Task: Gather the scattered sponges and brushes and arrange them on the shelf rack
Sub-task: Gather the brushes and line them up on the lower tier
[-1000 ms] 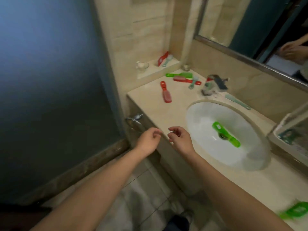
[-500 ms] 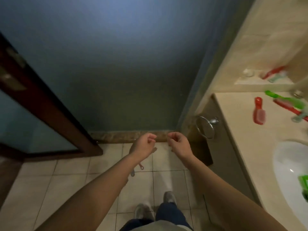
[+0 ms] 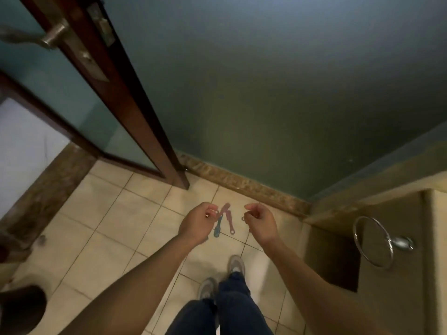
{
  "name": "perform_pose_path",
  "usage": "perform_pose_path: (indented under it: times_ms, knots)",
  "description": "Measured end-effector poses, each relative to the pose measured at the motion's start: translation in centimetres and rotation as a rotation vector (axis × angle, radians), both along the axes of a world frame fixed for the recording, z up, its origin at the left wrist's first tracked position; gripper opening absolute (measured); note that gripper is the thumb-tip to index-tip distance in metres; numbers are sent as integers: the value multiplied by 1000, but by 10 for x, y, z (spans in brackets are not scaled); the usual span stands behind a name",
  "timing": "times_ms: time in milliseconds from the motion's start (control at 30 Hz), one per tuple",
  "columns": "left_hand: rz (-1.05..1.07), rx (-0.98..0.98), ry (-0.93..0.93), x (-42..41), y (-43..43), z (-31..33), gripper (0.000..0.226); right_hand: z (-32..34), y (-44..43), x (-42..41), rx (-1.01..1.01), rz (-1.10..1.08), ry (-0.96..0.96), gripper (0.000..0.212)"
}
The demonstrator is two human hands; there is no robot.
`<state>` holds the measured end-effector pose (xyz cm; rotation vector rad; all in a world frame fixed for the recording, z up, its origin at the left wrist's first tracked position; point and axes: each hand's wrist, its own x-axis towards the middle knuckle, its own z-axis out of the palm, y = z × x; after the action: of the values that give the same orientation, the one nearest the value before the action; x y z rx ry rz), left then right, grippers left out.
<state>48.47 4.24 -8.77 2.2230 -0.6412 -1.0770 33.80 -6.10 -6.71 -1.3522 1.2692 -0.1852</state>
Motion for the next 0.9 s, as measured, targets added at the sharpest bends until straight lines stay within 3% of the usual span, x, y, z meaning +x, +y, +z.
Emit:
perform_pose_path:
  times_ms: [300,533,900]
  knots:
    - [49,168,49,29,-15,-132,20,-143,-30,37,123,44,150,28]
    - [39,276,98,62,-23,-298,23,-322,-21,70,266,-34,222,28]
    - [-28,416,32,80,-1,-564,35,-597,21,101,218,29,373,42]
